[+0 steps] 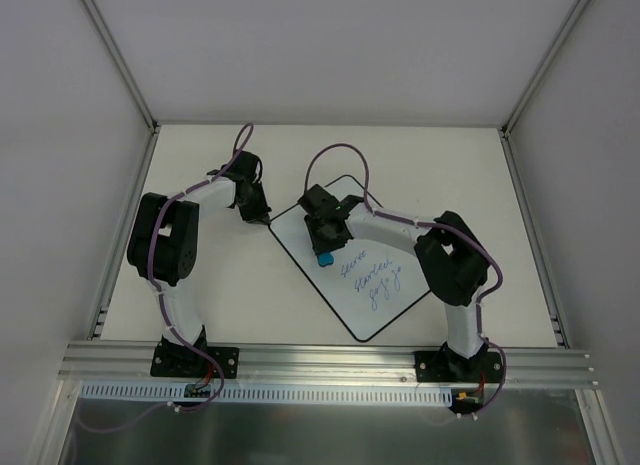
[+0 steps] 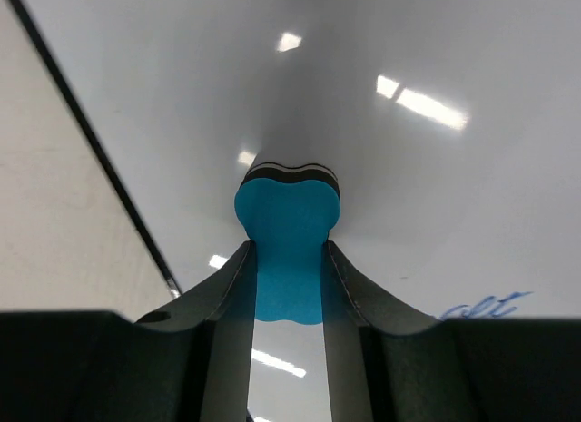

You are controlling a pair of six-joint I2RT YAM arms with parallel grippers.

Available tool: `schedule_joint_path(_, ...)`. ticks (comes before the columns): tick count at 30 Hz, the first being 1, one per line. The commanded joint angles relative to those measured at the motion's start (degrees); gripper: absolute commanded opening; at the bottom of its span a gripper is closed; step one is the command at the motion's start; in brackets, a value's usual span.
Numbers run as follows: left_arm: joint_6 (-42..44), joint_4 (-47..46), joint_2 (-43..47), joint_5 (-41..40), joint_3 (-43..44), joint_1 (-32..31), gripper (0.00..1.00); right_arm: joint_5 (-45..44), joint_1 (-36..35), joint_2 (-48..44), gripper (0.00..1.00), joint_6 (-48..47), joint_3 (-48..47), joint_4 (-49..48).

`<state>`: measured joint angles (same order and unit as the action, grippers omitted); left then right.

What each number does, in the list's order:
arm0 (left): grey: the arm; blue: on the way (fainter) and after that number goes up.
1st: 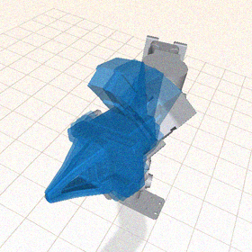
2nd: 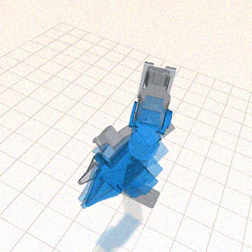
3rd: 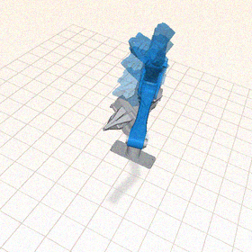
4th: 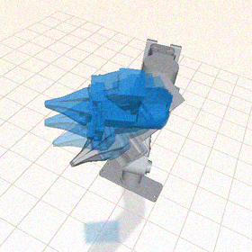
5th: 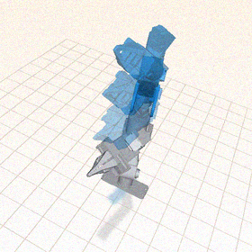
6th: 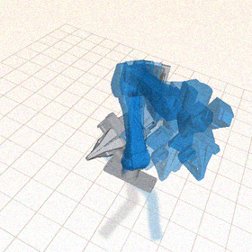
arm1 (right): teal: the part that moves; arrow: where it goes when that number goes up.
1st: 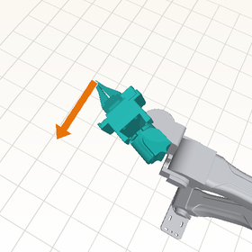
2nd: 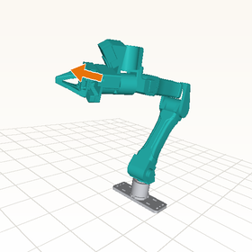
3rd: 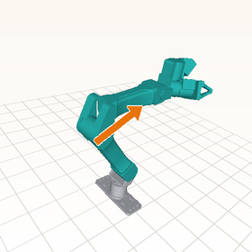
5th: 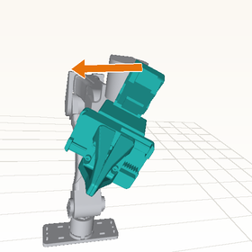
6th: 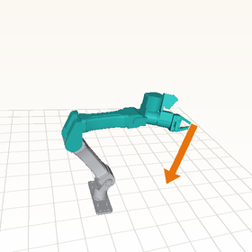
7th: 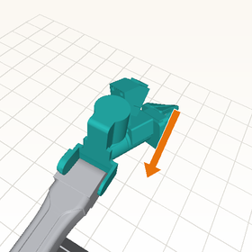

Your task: Erase the whiteboard

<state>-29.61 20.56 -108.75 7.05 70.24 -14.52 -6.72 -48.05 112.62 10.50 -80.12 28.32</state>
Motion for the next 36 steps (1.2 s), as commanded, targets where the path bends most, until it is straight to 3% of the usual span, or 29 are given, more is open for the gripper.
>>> schedule_joint_path(1, -0.72, 3.44, 0.03, -1.16, -1.24, 0.64, 0.0, 3.56, -3.27, 3.92, 0.0, 1.98, -1.97, 3.5)
schedule_joint_path(7, -0.8, 3.44, 0.29, -1.6, -1.07, 0.9, 0.0, -1.44, -2.4, 1.65, 0.0, 3.2, 0.39, 4.38)
schedule_joint_path(22, -0.98, 3.52, -0.23, -1.25, -0.01, 1.87, 0.0, -6.82, 15.27, -12.68, 0.0, 3.39, 17.8, 3.94)
schedule_joint_path(28, -0.98, 3.79, -1.38, -0.28, 2.45, 3.18, 0.0, -1.9, 12.03, -10.94, 0.0, 4.17, 17.54, 2.8)
schedule_joint_path(36, -1.07, 3.7, -1.29, 0.6, 2.71, 3.36, 0.0, 2.94, -1.68, -4.17, 0.0, 5.76, 9.55, 2.8)
